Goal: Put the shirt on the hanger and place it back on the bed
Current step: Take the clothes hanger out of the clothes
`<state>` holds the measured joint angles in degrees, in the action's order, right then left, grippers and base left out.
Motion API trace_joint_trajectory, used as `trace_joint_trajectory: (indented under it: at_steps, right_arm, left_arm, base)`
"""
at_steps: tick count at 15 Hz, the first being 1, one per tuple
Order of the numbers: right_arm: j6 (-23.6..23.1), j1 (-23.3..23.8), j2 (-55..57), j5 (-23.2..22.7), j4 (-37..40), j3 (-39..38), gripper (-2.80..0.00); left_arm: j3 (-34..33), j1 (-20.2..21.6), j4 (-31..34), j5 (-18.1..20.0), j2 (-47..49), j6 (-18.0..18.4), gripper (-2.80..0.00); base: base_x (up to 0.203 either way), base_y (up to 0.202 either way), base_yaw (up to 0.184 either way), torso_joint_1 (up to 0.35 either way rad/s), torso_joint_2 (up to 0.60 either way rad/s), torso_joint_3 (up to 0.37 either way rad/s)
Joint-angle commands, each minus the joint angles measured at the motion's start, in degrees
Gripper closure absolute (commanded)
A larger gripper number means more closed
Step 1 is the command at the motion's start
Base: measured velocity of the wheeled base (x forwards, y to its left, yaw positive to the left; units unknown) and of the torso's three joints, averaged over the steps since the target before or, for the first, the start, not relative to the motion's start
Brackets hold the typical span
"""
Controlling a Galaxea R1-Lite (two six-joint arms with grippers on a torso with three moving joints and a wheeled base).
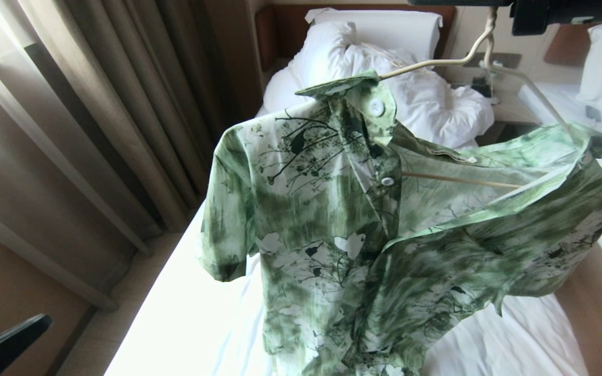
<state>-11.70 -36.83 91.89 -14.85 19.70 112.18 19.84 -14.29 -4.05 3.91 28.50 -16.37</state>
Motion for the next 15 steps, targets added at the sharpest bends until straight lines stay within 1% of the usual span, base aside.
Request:
trace_joint_trajectory:
  at_steps: [1, 2, 3, 5, 6, 8, 11, 13, 15]
  right_arm:
    - [0.0, 0.0, -1.5, -0.1, 0.1, 0.0, 0.0]
    - [0.0, 0.0, -1.4, -0.2, 0.1, 0.0, 0.0]
    - [0.0, 0.0, -1.3, -0.2, -0.1, 0.0, 0.0]
    - [-0.2, 0.1, -1.3, -0.5, -1.2, 0.0, 0.0]
    - [-0.1, 0.0, -1.2, -0.5, -2.3, 0.0, 0.0]
    - [-0.1, 0.0, -0.8, -0.3, -2.7, 0.1, 0.0]
    - [-0.1, 0.1, -0.3, 0.1, -2.6, 0.1, 0.0]
    - [-0.2, 0.1, -0.1, 0.2, -2.8, 0.5, 0.0]
    - [-0.3, 0.1, 0.1, 0.2, -2.8, 0.5, 0.0]
  left_arm:
    - [0.2, 3.1, 5.0, 0.0, -8.8, -0.1, 0.0]
    - [0.1, 5.1, 6.8, 0.1, -10.6, -0.1, 0.0]
    - [-0.6, 5.7, 7.7, -0.2, -11.8, -0.2, 0.0]
    - [-1.6, 5.8, 7.5, -2.3, -11.8, -1.2, 0.0]
    - [-1.6, 5.8, 7.5, -2.7, -11.8, -1.4, 0.0]
    - [-1.6, 5.9, 7.7, -2.4, -11.8, -1.4, 0.0]
    - [-1.1, 9.1, 8.1, -1.7, -11.7, -0.7, 0.0]
    - [-2.3, 9.1, 8.8, -3.3, -11.7, -0.4, 0.0]
    - [-2.3, 9.1, 8.8, -3.6, -11.7, -0.4, 0.0]
  base:
    - [0.0, 0.0, 0.0, 0.0, 0.0, 0.0]
    - [0.0, 0.0, 0.0, 0.0, 0.0, 0.0]
    - [0.0, 0.0, 0.0, 0.0, 0.0, 0.0]
    - [0.0, 0.0, 0.0, 0.0, 0.0, 0.0]
    - [0.0, 0.0, 0.0, 0.0, 0.0, 0.0]
    - [0.0, 0.0, 0.0, 0.0, 0.0, 0.0]
    - [0.0, 0.0, 0.0, 0.0, 0.0, 0.0]
    - [0.0, 0.0, 0.0, 0.0, 0.0, 0.0]
    - [0.0, 0.0, 0.0, 0.0, 0.0, 0.0]
